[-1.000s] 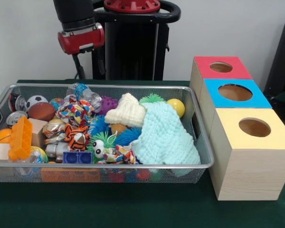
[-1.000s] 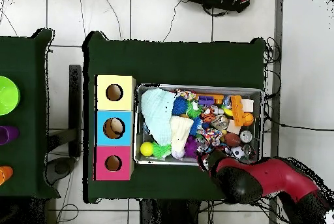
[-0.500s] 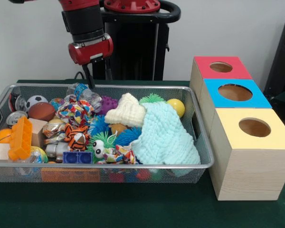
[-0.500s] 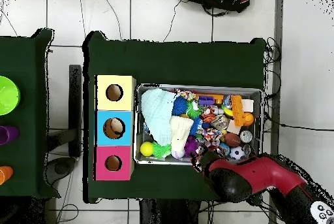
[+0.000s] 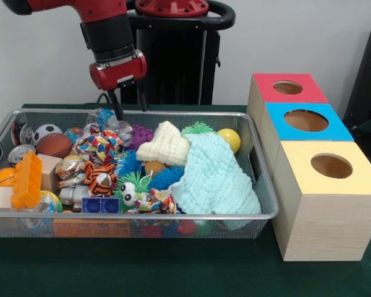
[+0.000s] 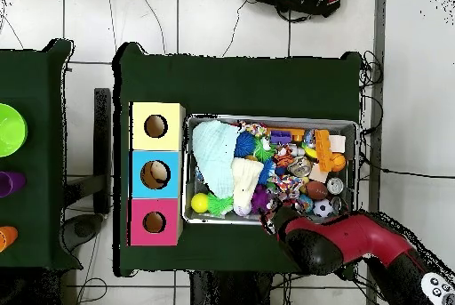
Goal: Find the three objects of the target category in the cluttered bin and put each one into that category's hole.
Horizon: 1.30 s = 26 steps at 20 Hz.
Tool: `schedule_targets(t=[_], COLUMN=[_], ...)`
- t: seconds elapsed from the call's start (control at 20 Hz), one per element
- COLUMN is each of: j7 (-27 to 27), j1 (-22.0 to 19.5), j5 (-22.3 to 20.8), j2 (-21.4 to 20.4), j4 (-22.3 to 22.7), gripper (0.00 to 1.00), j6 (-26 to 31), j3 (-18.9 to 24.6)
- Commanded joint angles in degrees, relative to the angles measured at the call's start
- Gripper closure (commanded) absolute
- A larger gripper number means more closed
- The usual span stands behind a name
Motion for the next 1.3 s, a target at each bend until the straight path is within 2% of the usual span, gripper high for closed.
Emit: schedule_targets(t=[0.05,0.4,0.6,0.8,1.1,1.3], j7=[-6.05,-9.17,-10.80,-9.85,-9.40,-10.37], j1=[-1.29,-2.84,-4.32,-3.65,-2.11,-2.30], j5=[-0.38,-0.63,0.13,0.18,-2.71,-3.42], j2=[1.78,4.67,4.33,2.72,5.03,6.46], j4=[-7.02,-9.29,-9.54,-9.67,-9.46,-9.37], gripper=[0.00,0.00,0.00,0.00,0.00,0.00], j6=[1.99,2.95,4.08,4.35,3.66,3.13], j3=[-0.48,0.09,0.98,1.11,-1.15,-1.04])
